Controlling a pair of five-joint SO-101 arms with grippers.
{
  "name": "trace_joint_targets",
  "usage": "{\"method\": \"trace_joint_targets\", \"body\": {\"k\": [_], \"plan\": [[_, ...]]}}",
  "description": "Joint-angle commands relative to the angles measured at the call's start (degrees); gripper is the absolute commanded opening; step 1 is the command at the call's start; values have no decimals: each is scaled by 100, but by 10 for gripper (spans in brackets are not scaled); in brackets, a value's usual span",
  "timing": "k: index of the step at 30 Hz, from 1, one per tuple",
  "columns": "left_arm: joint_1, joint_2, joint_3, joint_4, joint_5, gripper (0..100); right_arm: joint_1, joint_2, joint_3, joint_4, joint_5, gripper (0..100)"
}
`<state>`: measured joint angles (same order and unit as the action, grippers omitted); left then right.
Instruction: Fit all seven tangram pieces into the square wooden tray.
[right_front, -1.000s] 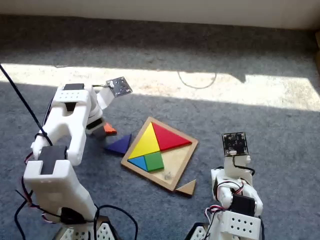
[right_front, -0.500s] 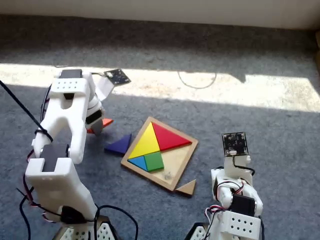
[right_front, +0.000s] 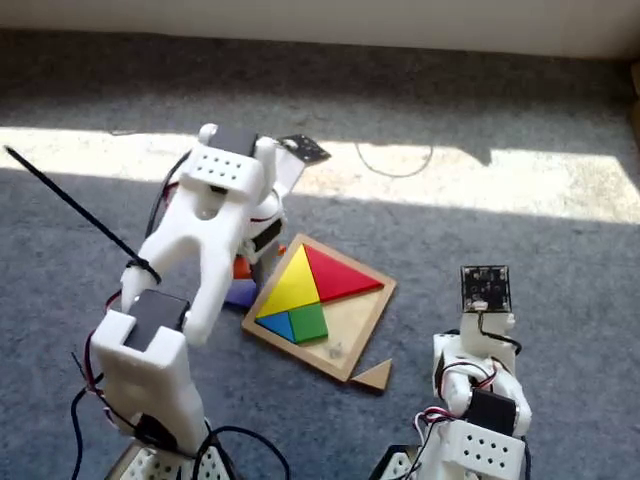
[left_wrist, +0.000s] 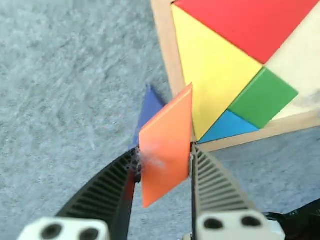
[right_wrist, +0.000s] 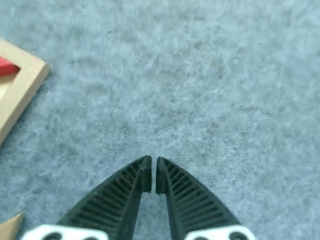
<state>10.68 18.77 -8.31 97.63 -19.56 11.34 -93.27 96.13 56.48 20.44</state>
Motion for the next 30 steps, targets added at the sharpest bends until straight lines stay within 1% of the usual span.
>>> {"method": "trace_joint_targets", "body": {"k": [1,4,6,11,14,18,20,24,26,30], "plan": [[945,-57,-251,53,967,5,84,-66,119,-136,18,34],[1429,-31,-251,-185,1688,5,92,-66,119,-136,18,34],[1675,4,-242,-431,2031,5,92,-66,119,-136,18,34],[2158,-13,198,-1196,2655,5,92,-66,119,-136,18,34],[2264,13,470,-1662,2971,5,92,-66,119,-136,18,34],[2273,13,813,-2127,3051,5,84,-66,119,-136,18,34],[2281,13,875,-2198,3051,6,75,-66,119,-136,18,34],[2510,13,875,-2198,3015,8,75,-66,119,-136,18,34],[2668,13,875,-2198,3015,36,66,-66,119,-136,18,34],[2747,13,910,-2198,3051,146,66,-66,119,-127,26,34]]}}
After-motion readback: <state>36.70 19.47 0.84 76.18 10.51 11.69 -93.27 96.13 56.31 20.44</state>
